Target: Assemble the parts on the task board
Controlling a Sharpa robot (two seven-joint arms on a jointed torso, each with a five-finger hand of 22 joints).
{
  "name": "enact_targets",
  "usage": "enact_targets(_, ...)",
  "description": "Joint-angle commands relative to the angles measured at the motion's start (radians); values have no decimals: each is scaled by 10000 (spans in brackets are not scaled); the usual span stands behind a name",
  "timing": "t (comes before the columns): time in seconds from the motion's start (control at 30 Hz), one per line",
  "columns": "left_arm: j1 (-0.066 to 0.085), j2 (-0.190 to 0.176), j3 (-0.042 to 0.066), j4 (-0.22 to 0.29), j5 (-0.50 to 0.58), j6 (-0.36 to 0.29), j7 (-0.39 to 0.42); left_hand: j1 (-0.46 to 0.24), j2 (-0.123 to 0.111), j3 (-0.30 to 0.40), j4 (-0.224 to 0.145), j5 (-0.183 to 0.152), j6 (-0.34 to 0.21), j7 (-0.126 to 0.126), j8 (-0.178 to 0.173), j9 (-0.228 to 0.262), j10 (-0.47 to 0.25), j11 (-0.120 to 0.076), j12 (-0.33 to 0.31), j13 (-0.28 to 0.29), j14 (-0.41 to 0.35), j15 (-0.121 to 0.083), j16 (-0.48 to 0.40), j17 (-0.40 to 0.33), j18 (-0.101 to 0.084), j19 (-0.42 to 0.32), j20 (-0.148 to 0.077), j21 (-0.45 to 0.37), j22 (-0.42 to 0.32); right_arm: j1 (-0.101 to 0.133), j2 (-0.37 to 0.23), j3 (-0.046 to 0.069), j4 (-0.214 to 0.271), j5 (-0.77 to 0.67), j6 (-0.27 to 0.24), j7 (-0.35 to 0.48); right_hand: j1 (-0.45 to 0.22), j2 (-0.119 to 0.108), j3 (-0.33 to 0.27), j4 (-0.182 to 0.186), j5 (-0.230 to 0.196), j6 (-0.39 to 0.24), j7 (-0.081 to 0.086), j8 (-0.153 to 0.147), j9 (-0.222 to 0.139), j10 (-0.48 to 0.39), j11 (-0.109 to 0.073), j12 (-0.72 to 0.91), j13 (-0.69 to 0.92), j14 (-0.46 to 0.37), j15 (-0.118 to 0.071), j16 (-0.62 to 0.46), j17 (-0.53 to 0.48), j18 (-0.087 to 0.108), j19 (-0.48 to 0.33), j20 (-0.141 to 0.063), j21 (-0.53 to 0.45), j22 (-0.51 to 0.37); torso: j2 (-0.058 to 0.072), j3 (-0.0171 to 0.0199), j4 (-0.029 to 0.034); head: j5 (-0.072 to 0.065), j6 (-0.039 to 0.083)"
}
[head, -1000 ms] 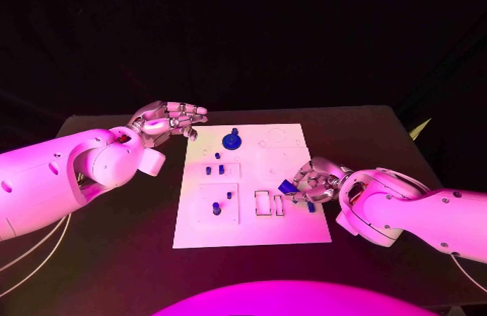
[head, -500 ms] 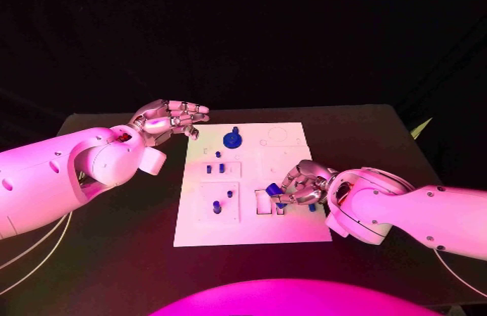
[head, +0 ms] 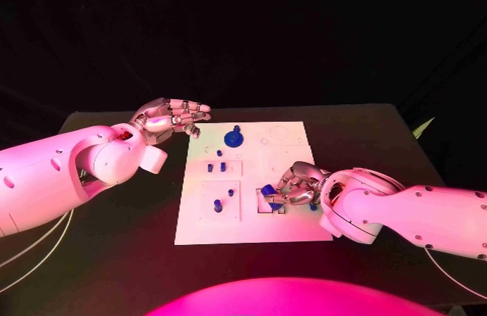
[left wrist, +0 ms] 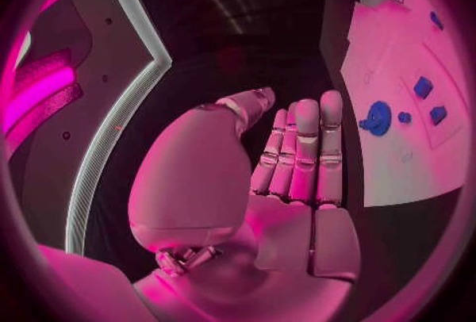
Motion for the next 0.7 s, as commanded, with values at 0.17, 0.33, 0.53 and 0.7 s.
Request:
enact_targets(0.17, 4, -5, 7, 29, 64, 205, 136, 48, 0, 42, -32, 2, -92, 0, -11, 11, -63, -12, 48, -9, -44, 37, -29, -16, 144, -6, 26, -38, -4, -51, 96, 2, -65, -225, 216, -54, -250, -13, 50, 0, -89, 610, -544, 66, 49, 880, -93, -38, 2395, 940, -83, 51, 2196, -144, 1045, -92, 45, 2629, 0, 6, -6, 31, -16)
enact_targets(0.33, 4, -13, 7, 31, 64, 215, 127, 48, 0, 42, -32, 2, -92, 0, -11, 11, -63, -12, 48, -9, -44, 37, -29, -16, 144, -6, 26, -38, -4, -60, 140, 2, -121, -255, 261, -76, -370, -2, 48, 5, -118, 616, -549, 76, 60, 880, -97, -42, 2394, 941, -86, 54, 2205, -144, 1045, -95, 45, 2629, 2, 1, 1, 34, -28)
enact_targets(0.53, 4, -21, 7, 34, 64, 222, 121, 48, 0, 42, -32, 2, -92, 0, -11, 11, -63, -12, 48, -9, -44, 37, -29, -16, 144, -6, 26, -38, -4, -65, 228, 2, -254, -409, 174, -134, -696, 45, 31, 10, -236, 617, -559, 98, 89, 880, -105, -52, 2392, 942, -93, 54, 2208, -144, 1045, -102, 45, 2629, 2, -1, 2, 30, -18)
enact_targets(0.7, 5, -32, 7, 39, 64, 223, 117, 48, 0, 42, -32, 2, -92, 0, -11, 11, -63, -12, 48, -9, -44, 37, -29, -16, 144, -6, 26, -38, -4, -73, 341, 2, -364, -551, 163, -173, -1082, 114, -15, 7, -696, 609, -573, 142, 145, 879, -117, -65, 2390, 945, -103, 58, 2227, -144, 1045, -111, 45, 2629, 7, 1, 6, 25, -15)
